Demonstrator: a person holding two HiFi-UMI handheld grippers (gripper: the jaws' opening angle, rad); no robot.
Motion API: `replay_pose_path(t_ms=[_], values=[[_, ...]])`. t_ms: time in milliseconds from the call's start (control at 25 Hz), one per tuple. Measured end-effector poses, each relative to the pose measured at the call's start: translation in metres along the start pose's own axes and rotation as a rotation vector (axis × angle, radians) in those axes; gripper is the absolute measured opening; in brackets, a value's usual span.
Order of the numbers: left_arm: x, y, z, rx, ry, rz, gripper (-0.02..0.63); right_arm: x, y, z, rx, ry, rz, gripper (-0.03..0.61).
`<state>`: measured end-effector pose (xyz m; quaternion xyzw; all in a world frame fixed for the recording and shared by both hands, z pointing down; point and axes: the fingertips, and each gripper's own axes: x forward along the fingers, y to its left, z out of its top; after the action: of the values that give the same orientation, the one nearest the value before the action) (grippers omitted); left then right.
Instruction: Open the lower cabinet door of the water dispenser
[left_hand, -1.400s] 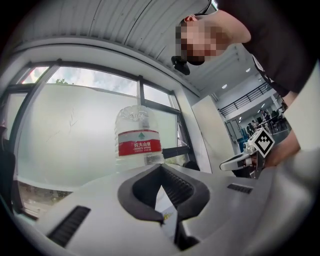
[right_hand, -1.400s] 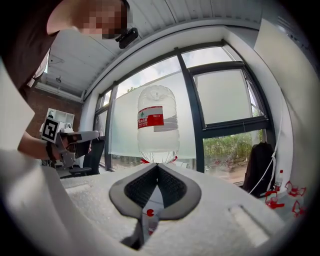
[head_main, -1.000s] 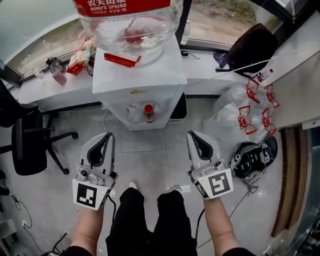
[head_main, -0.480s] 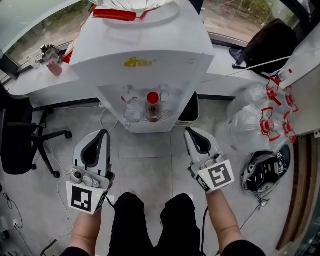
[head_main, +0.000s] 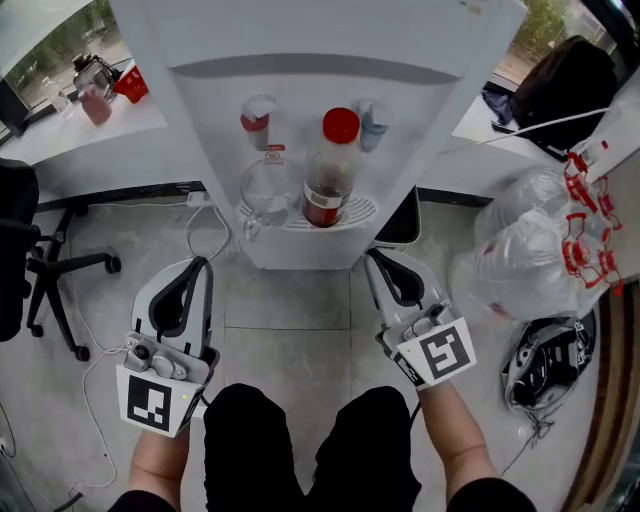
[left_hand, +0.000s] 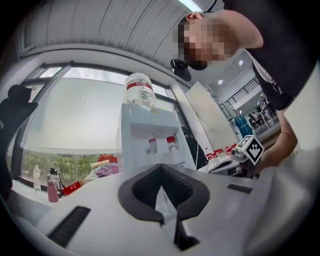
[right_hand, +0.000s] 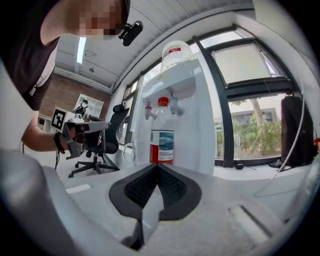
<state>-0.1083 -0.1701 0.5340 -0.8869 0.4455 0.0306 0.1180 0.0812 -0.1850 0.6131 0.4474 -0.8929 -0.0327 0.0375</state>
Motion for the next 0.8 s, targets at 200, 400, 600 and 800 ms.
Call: replay_pose_path(t_ms=[200,400,600,800], values=[[-0.006,0.003,-0.033,-0.033,-0.063,0.016,0.008,0.003,-0.004,-0.026,-0.012,-0.028,-0.022,0.005],[-0.009,-0.010,-0.043,-0.046,-0.031,0.006,0.008,-0.007,-0.012,-0.046,0.016,0.022,-0.048,0.005],[-0.026,-0.016,-0.064,-0.022,0.003,-0.011,0.008,-0.010,-0.023,-0.080,0.036,0.015,-0.088,0.018],[-0.034,-0.019,-0.082,-0.034,0.022,0.015,0.008,0.001,-0.037,-0.102,0.025,0.040,-0.087,0.043]])
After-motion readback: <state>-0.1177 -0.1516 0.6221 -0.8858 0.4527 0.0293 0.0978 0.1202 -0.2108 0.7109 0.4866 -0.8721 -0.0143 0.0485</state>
